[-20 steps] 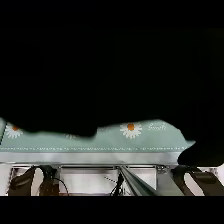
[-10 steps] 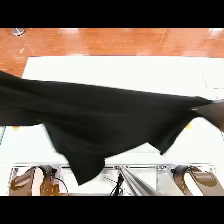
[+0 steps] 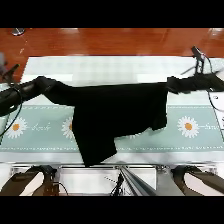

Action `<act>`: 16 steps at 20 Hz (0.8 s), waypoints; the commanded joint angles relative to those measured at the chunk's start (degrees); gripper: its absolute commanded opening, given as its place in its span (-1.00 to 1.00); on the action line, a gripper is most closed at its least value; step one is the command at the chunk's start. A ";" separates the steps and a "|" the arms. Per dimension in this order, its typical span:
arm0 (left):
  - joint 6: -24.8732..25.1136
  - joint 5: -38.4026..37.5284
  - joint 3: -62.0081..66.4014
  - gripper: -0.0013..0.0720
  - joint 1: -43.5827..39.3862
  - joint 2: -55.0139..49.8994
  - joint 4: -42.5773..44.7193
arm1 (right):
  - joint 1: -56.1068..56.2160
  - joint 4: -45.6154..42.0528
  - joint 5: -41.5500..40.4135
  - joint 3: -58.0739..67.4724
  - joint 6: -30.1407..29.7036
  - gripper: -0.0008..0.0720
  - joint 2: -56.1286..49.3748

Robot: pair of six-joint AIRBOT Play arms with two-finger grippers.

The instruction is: Fold the shirts.

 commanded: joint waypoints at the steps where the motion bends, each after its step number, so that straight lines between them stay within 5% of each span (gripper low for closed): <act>1: 0.48 7.54 5.60 -0.89 -7.28 -13.35 -0.33 | -1.03 6.21 -5.84 11.19 0.63 -0.91 -16.92; 3: 0.46 5.95 9.64 -0.87 -9.51 -18.78 -0.33 | -3.19 15.23 -5.66 15.30 0.59 -0.89 -22.82; 4: 0.52 4.76 11.37 -0.56 -10.19 -20.65 -0.31 | -4.20 18.78 -5.64 16.22 0.22 -0.48 -24.39; 5: 0.52 3.02 13.03 0.52 -10.45 -22.16 -0.26 | -5.46 22.03 -4.70 16.61 -1.25 0.49 -25.29; 6: 0.59 0.15 14.71 0.96 -9.66 -22.95 0.07 | -6.99 23.71 -3.41 16.68 -3.63 0.74 -25.31; 9: -2.69 -15.15 20.33 0.96 -1.62 -22.67 6.27 | -15.74 21.64 8.55 16.72 -5.33 0.73 -23.19; 12: -9.25 -33.11 20.96 0.95 9.77 -22.01 10.27 | -24.37 5.31 23.69 14.84 -6.32 0.72 -19.69; 16: -8.96 -38.97 5.29 0.95 15.69 -17.64 11.80 | -27.56 -0.90 18.64 -4.66 -4.50 0.72 -10.91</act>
